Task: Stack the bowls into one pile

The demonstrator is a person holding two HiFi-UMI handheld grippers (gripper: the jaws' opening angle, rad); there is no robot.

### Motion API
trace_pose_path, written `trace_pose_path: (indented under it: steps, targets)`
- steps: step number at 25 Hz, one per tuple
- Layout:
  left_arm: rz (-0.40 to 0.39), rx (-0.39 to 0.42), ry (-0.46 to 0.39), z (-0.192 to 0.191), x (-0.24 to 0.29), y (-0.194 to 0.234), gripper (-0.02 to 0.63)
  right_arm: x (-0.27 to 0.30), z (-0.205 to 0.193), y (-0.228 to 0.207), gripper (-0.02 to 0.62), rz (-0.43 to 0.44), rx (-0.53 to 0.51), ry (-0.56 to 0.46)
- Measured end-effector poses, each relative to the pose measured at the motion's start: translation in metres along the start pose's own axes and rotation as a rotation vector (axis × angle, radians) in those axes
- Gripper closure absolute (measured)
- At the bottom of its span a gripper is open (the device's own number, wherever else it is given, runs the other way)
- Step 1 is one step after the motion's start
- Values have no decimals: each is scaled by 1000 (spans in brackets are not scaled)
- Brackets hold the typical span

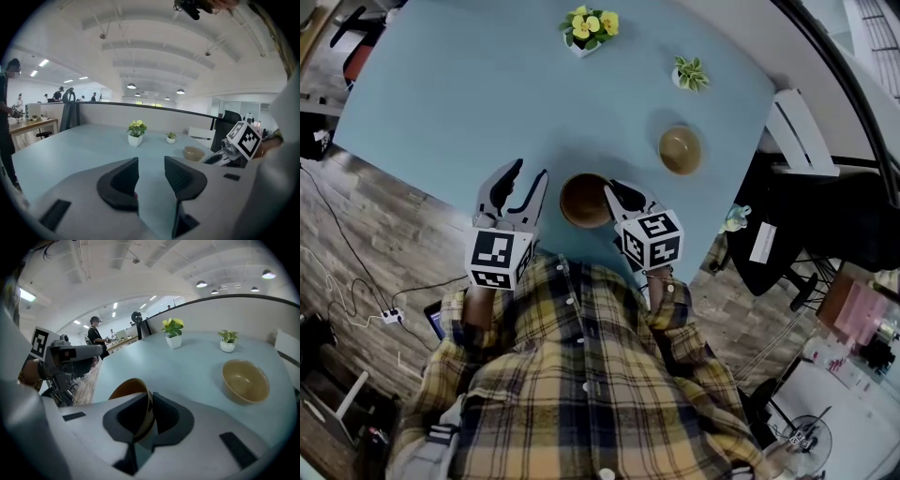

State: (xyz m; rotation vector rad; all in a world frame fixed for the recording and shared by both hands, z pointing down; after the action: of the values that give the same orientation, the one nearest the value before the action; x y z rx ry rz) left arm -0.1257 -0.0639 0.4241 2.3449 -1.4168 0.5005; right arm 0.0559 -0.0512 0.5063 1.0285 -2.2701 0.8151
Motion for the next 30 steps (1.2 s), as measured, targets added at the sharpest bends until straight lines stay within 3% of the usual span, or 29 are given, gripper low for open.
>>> trace_pose_path:
  steps: [16, 25, 30]
  targets:
    - [-14, 13, 3, 4, 12, -3, 445, -11, 7, -20, 517, -54, 43, -63]
    - [-40, 33, 8, 10, 21, -10, 446, -46, 32, -49, 448, -60, 123, -224]
    - [-56, 47, 14, 14, 27, -17, 445, -73, 43, -83, 414, -110, 181, -291]
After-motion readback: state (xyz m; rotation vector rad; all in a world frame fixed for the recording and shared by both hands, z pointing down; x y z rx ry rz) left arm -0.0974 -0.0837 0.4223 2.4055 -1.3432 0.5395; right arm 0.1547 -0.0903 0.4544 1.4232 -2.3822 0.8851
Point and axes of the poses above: the fingertips, and each gripper's own axes: x forward along the fingers, y to its left, z out of its top, the point moved 4 cm from there along -x, backward along the fingers, and after that the axes turned 2 degrees about y, right-handed, at the moved point
